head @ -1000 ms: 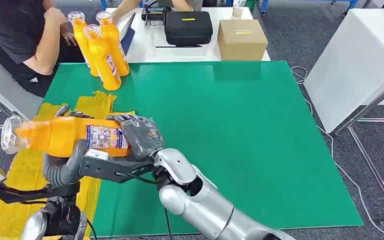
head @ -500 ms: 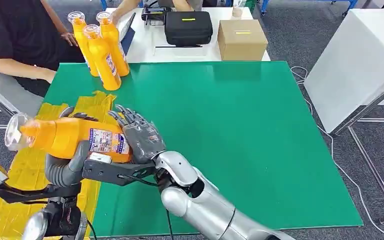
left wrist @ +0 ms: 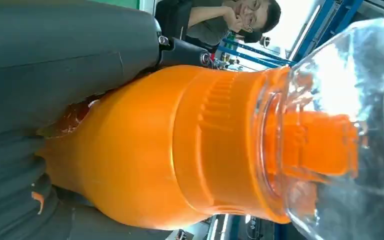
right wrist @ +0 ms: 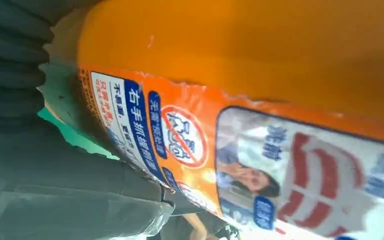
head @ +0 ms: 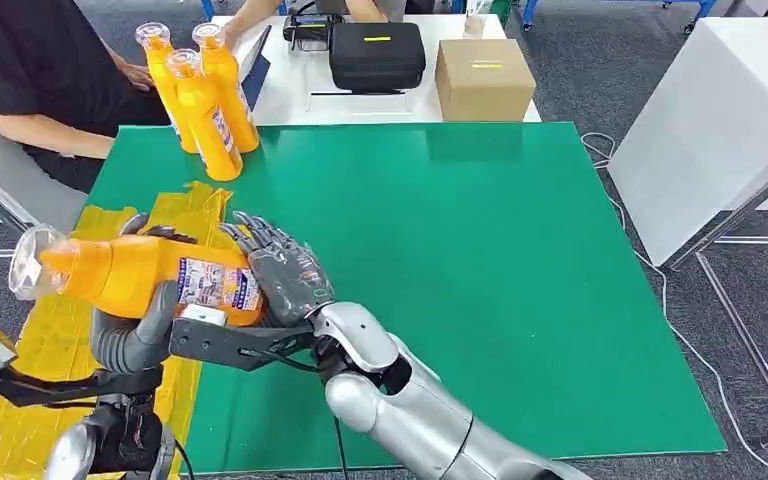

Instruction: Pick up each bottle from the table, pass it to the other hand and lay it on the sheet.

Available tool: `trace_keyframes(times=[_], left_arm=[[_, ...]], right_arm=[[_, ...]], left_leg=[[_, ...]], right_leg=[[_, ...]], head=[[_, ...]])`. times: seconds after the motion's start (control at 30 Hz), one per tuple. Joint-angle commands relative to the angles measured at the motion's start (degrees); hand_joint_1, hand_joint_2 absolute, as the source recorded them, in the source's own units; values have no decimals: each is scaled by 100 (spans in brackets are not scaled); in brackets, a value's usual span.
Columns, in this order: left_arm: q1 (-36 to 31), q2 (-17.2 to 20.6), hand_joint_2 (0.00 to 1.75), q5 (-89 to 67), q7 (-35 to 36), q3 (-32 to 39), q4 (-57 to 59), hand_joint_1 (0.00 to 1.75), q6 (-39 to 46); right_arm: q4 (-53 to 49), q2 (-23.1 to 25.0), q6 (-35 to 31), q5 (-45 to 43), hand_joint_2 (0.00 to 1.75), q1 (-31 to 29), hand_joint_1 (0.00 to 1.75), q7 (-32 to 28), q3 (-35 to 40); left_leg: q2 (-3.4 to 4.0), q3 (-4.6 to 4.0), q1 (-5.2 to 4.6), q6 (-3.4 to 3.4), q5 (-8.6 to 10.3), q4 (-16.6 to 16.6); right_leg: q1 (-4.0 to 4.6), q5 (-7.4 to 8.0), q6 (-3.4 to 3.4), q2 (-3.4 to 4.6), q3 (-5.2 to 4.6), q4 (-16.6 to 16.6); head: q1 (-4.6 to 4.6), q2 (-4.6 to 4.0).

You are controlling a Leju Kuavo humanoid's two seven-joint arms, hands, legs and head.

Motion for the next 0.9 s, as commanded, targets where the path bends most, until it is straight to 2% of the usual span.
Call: trace_keyframes(times=[0.03,0.13,0.33,0.73,0.9], left_arm=[[-316,-21,175,-548,-93,417,221,175,329],[-384,46,175,-1140,-43,871,426,175,676],[-754,326,175,-1971,-240,1810,1808,175,799],[-769,282,175,-2153,-248,1798,1755,175,869],[-1356,482,175,-2643,-296,1707,2558,175,1027]], right_arm=[[-626,-501,-13,-47,0,52,0,-101,-445],[-1487,-831,174,-342,0,424,0,-390,-716],[-2717,-1281,557,-912,0,783,0,-688,-1261],[-2692,-1234,565,-841,0,784,0,-697,-1265],[-3003,-1344,529,-744,0,890,0,-554,-1598]], left_leg=[[-14,16,8,-18,-8,5],[-25,18,8,-17,-7,2],[-20,28,1,-21,-5,-5],[-2,18,2,-15,-7,0],[-21,16,5,-21,-6,6]], right_leg=[[8,-11,-5,-20,24,-1],[8,-13,-4,-31,28,-4],[2,-12,-7,-27,34,-5],[4,-9,-4,-10,20,-2],[7,-13,-6,-28,25,2]], head=[[0,0],[-2,0],[-2,0],[0,0],[-2,0]])
